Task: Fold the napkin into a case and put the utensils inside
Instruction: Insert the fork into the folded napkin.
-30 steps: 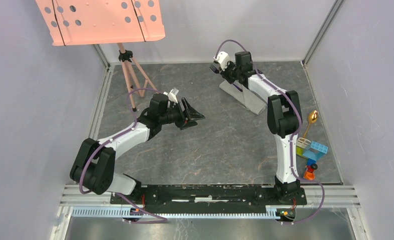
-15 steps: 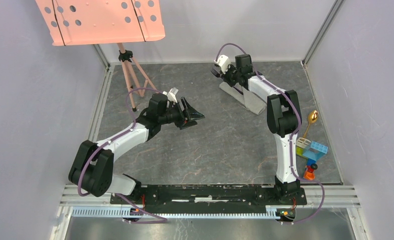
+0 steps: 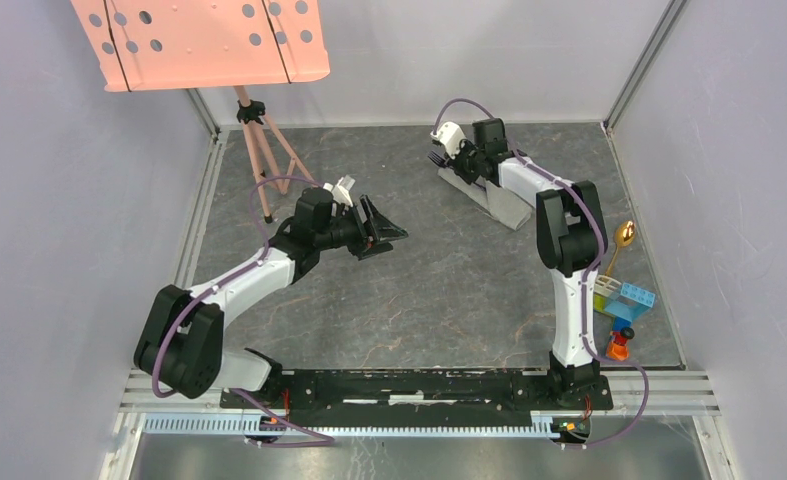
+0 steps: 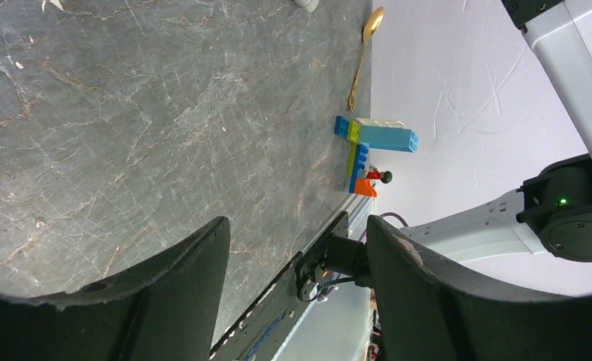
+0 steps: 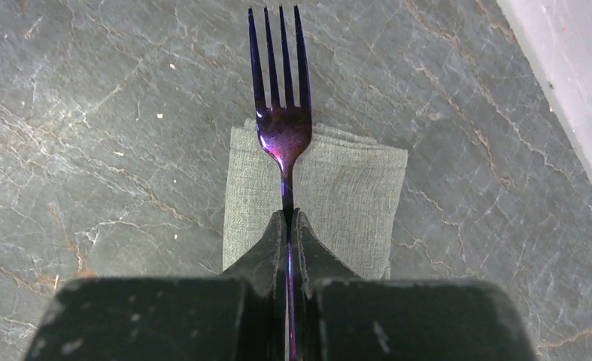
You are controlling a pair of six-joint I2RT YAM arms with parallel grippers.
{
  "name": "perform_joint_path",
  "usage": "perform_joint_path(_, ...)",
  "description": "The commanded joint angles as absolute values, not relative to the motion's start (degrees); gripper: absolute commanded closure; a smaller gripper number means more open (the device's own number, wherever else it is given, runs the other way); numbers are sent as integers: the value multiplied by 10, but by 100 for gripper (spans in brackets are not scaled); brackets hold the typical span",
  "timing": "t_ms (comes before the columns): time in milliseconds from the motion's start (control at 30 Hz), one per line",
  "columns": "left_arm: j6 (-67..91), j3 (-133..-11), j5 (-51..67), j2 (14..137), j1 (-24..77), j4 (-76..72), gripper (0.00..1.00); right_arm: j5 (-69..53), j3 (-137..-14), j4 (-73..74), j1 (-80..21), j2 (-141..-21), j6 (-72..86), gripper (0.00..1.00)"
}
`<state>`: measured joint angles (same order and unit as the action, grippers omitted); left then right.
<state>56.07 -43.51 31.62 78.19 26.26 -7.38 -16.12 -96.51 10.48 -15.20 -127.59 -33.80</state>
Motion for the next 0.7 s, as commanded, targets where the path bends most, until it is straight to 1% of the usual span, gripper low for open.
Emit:
perform_joint_path(0,535,-427,324,761,263,-80,26,-144,-950,106,-149,-1233,-350,100)
perform_joint_path(167,534,-426,329,761,263,-81,26,-142,-911,83,-144,-1209,-335,100)
perform_joint_path(567,533,-419,333,757,263,-84,26,-154,-860,61,-123,-1179,-309,100)
perform_joint_path(667,533,-419,336,758,263,-84,26,-137,-857,67,-118,-1176,-305,100)
